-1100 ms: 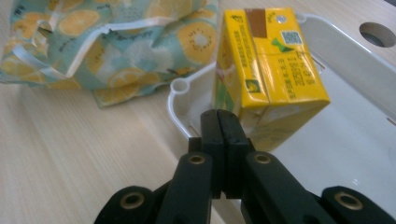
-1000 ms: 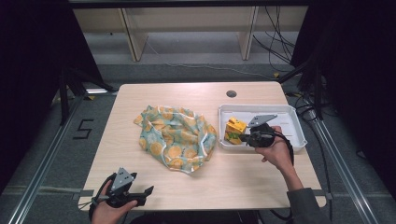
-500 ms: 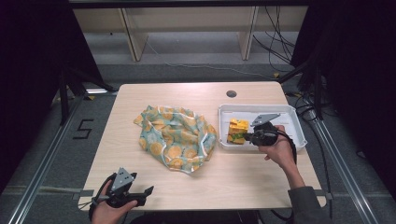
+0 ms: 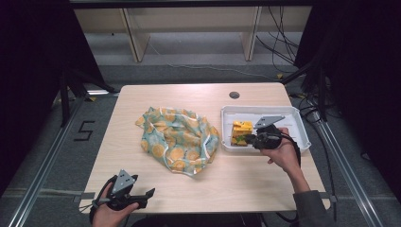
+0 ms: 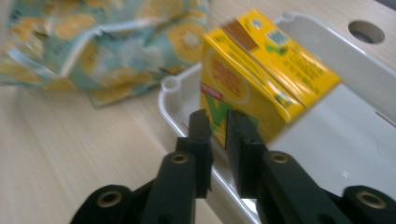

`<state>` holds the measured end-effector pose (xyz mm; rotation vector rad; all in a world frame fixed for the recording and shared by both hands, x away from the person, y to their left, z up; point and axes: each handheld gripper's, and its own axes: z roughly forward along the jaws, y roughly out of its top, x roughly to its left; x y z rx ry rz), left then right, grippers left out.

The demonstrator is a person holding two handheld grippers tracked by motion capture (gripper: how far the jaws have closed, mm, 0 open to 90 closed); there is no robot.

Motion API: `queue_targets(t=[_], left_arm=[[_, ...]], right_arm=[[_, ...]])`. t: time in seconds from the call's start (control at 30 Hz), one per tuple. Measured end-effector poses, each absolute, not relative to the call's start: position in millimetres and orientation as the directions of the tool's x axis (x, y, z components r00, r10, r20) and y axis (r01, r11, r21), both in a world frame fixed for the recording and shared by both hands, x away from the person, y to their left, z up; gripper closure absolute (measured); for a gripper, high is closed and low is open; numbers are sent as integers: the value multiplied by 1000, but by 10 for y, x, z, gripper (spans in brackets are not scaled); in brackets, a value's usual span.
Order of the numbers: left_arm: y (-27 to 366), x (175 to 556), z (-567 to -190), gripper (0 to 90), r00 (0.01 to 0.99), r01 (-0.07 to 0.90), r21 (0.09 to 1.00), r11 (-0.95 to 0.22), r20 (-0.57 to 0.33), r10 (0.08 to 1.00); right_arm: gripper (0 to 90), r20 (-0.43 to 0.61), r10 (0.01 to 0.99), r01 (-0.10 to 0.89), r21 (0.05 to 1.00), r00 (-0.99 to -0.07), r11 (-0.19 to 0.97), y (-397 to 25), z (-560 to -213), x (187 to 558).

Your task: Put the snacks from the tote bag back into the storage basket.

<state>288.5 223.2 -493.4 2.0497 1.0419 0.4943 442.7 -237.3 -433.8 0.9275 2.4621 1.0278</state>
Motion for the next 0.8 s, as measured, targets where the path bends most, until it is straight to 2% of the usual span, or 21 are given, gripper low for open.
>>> queue_targets(t=[0.23, 0.37, 0.53, 0.6, 0.67, 0.73, 0.77, 0.8], left_arm=[[2246, 2892, -4927, 189, 590, 509, 773, -378, 7, 808], [2240, 2893, -4935, 189, 580, 521, 774, -360, -12, 814], [2233, 2902, -4942, 189, 573, 514, 782, -352, -8, 819], [2246, 2900, -4930, 189, 585, 513, 775, -369, -2, 811], [2219, 2899, -4941, 189, 569, 512, 792, -333, -22, 822], [2235, 2904, -4930, 189, 582, 512, 779, -361, -5, 813], [2217, 2905, -4944, 189, 566, 525, 782, -336, -26, 824], [2233, 2907, -4931, 189, 584, 519, 771, -368, -5, 812]], right_arm=[[615, 8, 627, 408, 766, -779, 497, -2271, -4210, 4296], [472, 50, 655, 440, 778, -754, 447, -2211, -4211, 4235], [394, 55, 655, 443, 779, -754, 444, -2162, -4235, 4192], [378, 81, 657, 463, 775, -749, 431, -2134, -4246, 4165], [365, 75, 667, 467, 771, -741, 432, -2124, -4254, 4155], [360, 73, 661, 458, 776, -747, 432, -2107, -4272, 4149], [353, 82, 658, 463, 776, -748, 429, -2094, -4279, 4136], [349, 72, 658, 456, 777, -750, 434, -2095, -4285, 4140]])
